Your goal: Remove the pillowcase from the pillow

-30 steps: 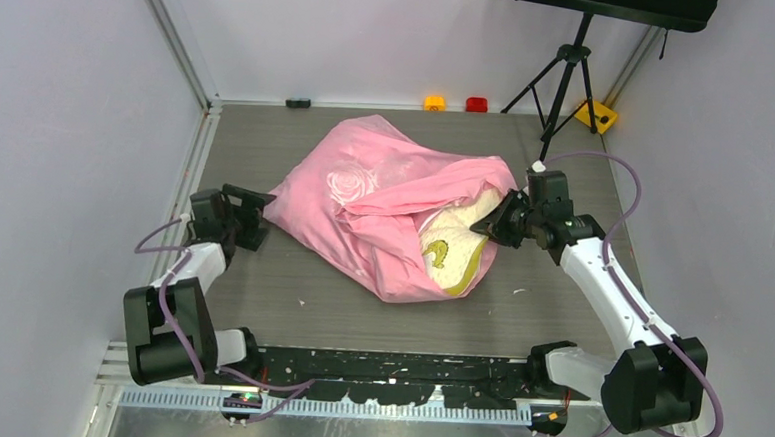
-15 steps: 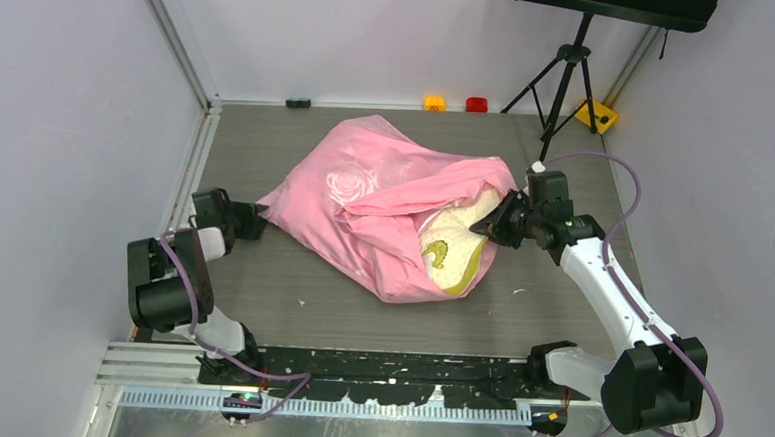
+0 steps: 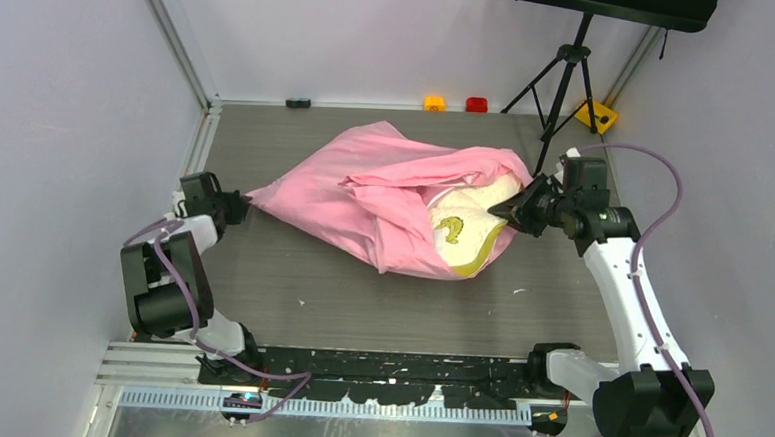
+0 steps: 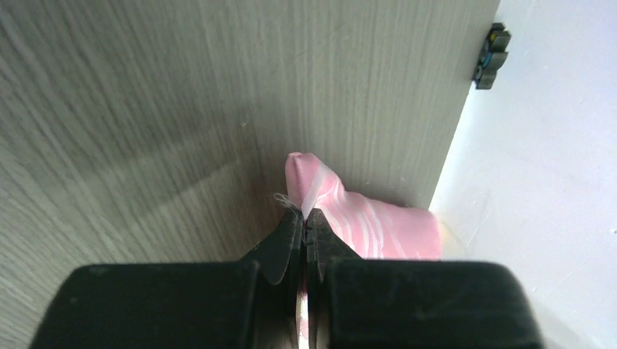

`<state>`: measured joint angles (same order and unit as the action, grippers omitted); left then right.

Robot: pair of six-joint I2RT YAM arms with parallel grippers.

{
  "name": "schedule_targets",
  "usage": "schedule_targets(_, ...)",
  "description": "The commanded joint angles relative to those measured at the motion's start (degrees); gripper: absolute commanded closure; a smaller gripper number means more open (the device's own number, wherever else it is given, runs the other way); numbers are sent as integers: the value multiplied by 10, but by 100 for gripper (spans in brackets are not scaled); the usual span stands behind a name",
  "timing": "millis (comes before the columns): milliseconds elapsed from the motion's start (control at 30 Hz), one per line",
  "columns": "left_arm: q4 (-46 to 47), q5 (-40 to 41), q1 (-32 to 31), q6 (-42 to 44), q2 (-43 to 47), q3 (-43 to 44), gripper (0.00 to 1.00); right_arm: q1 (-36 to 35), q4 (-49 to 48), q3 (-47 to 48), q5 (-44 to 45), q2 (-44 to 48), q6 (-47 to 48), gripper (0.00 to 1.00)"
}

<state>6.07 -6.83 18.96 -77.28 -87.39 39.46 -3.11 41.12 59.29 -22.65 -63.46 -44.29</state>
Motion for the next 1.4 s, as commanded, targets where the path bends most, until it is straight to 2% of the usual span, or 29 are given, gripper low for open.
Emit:
schedule_targets(0, -28, 143, 35, -9, 20, 51, 100, 22, 35, 82, 47, 52, -15, 100)
schedule_targets(167, -57, 169, 64, -16, 25, 66, 100, 23, 102, 129, 209, 86, -12, 100)
schedule_targets(267, -71, 187, 65, -19, 31, 65, 100, 23, 106, 121, 306, 126, -26, 100)
schedule_targets(367, -66, 192, 65, -33, 23, 64, 100, 23, 107, 118, 344, 147, -42, 100)
schedule_targets(500, -76, 185, 65, -34, 16, 76, 100, 23, 109, 133, 362, 149, -46, 100)
schedule_targets(600, -78, 182, 63, -33, 24, 74, 100, 23, 102, 149, 336, 133, -42, 100)
schedule_targets(700, -75, 168, 55, -27, 28, 77, 100, 23, 88, 136, 233, 99, -56, 100)
schedule_targets(767, -70, 157, 43, -23, 31, 78, 100, 23, 44, 90, 122, 76, -82, 100)
schedule_targets(833, -66, 161, 30, -25, 37, 74, 100, 23, -2, 35, 49, 46, -111, 100)
schedule_targets(933, -64, 175, 23, -30, 43, 69, 100, 23, -41, -5, -2, 11, -121, 100)
schedule_targets(1100, -83, 196, 23, -22, 53, 87, 100, 23, 16, 32, 87, 20, -78, 100)
schedule_targets(1233, -125, 219, 28, -32, 47, 119, 100, 80, 92, 116, 144, 19, -50, 100)
schedule_targets(1367, -162, 250, 42, -32, 62, 133, 100, 97, 137, 163, 286, 58, -55, 100)
